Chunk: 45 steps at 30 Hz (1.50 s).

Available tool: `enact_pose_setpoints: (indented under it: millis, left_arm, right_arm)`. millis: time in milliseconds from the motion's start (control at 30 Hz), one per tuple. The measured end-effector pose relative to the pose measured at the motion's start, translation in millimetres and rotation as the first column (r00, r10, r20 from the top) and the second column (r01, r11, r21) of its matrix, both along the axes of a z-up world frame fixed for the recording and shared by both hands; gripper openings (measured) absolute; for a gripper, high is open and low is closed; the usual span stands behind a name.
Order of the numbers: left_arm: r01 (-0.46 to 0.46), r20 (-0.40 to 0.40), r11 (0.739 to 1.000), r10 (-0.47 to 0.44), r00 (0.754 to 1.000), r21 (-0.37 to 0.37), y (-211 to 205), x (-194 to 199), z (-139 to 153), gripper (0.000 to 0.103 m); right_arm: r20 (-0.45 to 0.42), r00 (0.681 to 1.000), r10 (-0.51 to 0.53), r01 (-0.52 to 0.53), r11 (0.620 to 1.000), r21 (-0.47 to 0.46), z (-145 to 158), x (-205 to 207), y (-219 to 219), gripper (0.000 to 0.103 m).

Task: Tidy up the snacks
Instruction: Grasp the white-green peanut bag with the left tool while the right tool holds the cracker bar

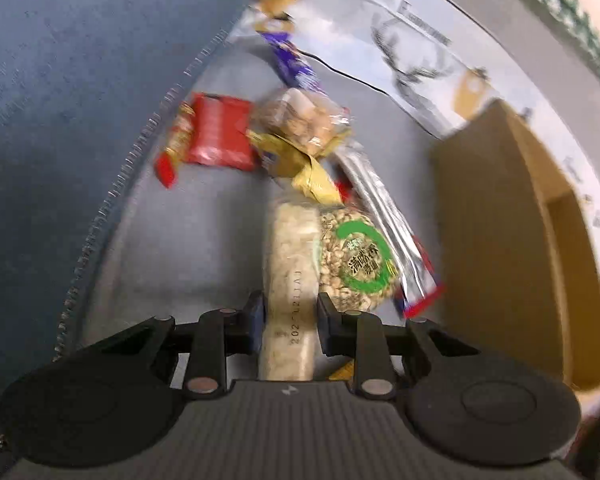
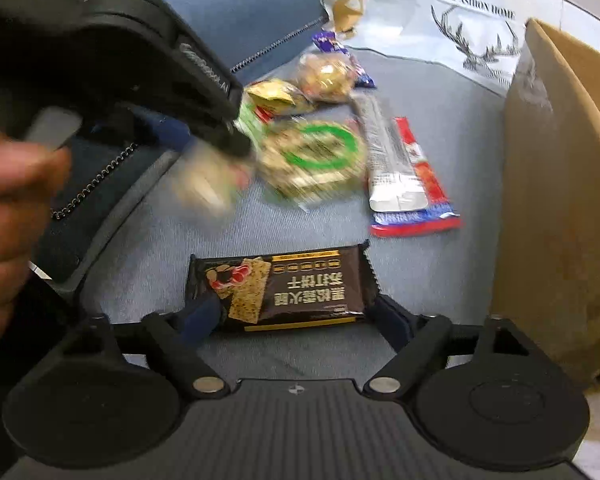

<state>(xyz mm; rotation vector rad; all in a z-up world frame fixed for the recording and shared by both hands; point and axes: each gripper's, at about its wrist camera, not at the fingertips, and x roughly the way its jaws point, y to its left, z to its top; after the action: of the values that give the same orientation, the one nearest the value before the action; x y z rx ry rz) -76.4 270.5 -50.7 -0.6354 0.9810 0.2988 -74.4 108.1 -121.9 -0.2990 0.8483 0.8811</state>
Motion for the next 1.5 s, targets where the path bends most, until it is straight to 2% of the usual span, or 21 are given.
enact_pose_setpoints:
  millis: [100,167,233,267,333,400,467,533,600,667,733,900,1033,1100,1133,1167,1233,1333,1500]
  left_arm:
    - [0.037,-0.064,0.999,-0.038,0.997,-0.016,1,4,-6,0.031]
    - [0.028,-0.103,0.995,-0.019,0.995,0.093,-6,2,-3,0.032]
    - [0.005,-0.111,0.975,0.020,0.994,0.220,-13,0,7,0.033]
    - [-0.008,-0.104,0.969,0.035,0.994,0.248,-13,-2,10,0.033]
    - [-0.028,-0.077,0.971,0.047,0.996,0.238,-10,-3,14,0.037]
    - [-0.049,-0.052,0.975,0.062,0.997,0.219,-6,-8,17,0.037]
    - [-0.066,-0.035,0.976,0.075,0.997,0.210,-1,-11,20,0.038]
    - [-0.051,-0.033,0.982,0.058,0.998,0.184,3,-8,20,0.041]
    - [-0.021,-0.034,0.989,0.026,0.999,0.150,7,-8,19,0.041]
    - [-0.007,-0.028,0.992,0.010,1.000,0.125,11,-8,17,0.042]
    - [-0.017,-0.023,0.995,0.019,1.000,0.095,15,-8,14,0.042]
    - [-0.061,-0.019,0.995,0.063,0.998,0.080,19,-9,11,0.042]
    - [-0.068,-0.036,0.989,0.074,0.997,0.130,15,-4,11,0.050]
    - [-0.066,-0.043,0.986,0.074,0.996,0.154,13,-2,11,0.052]
    - [-0.064,-0.045,0.985,0.072,0.996,0.161,12,-2,11,0.053]
    - [-0.059,-0.047,0.985,0.067,0.997,0.163,11,-1,11,0.056]
    - [-0.057,-0.060,0.985,0.067,0.996,0.161,12,0,8,0.059]
    - [-0.063,-0.094,0.987,0.077,0.993,0.149,16,5,2,0.059]
    - [-0.035,-0.162,0.992,0.055,0.985,0.125,15,15,-10,0.059]
  right_arm:
    - [0.019,1.000,-0.001,0.000,1.000,0.024,2,0,0,0.074]
    - [0.037,0.999,0.013,-0.013,1.000,0.026,3,0,-2,0.068]
    - [0.068,0.998,0.011,-0.011,1.000,0.006,4,-2,-4,0.067]
    - [0.089,0.996,0.004,-0.003,1.000,-0.007,5,-4,-4,0.069]
    - [0.109,0.994,-0.019,0.021,1.000,-0.018,9,-5,-7,0.070]
    - [0.062,0.996,-0.057,0.056,0.998,0.019,15,-5,-13,0.071]
    - [-0.026,0.995,-0.093,0.095,0.992,0.083,19,-2,-19,0.072]
    - [-0.102,0.983,-0.151,0.162,0.981,0.109,20,-2,-22,0.074]
    - [-0.196,0.957,-0.212,0.236,0.965,0.110,15,3,-23,0.074]
    - [-0.292,0.918,-0.269,0.310,0.945,0.103,8,8,-22,0.074]
    - [-0.326,0.897,-0.299,0.345,0.934,0.094,4,10,-16,0.076]
    - [-0.201,0.941,-0.272,0.290,0.954,0.069,5,8,15,0.077]
    - [-0.024,0.984,-0.175,0.175,0.984,-0.019,1,-6,36,0.077]
    - [0.057,0.990,-0.130,0.133,0.989,-0.060,0,-13,40,0.072]
    - [0.078,0.990,-0.116,0.121,0.991,-0.062,2,-14,37,0.062]
    - [0.083,0.991,-0.109,0.114,0.992,-0.060,4,-15,34,0.050]
    - [0.091,0.990,-0.112,0.118,0.991,-0.060,5,-13,28,0.041]
    - [0.058,0.988,-0.145,0.147,0.989,-0.029,10,-3,8,0.041]
    - [-0.005,0.990,-0.137,0.137,0.991,-0.002,3,9,-10,0.042]
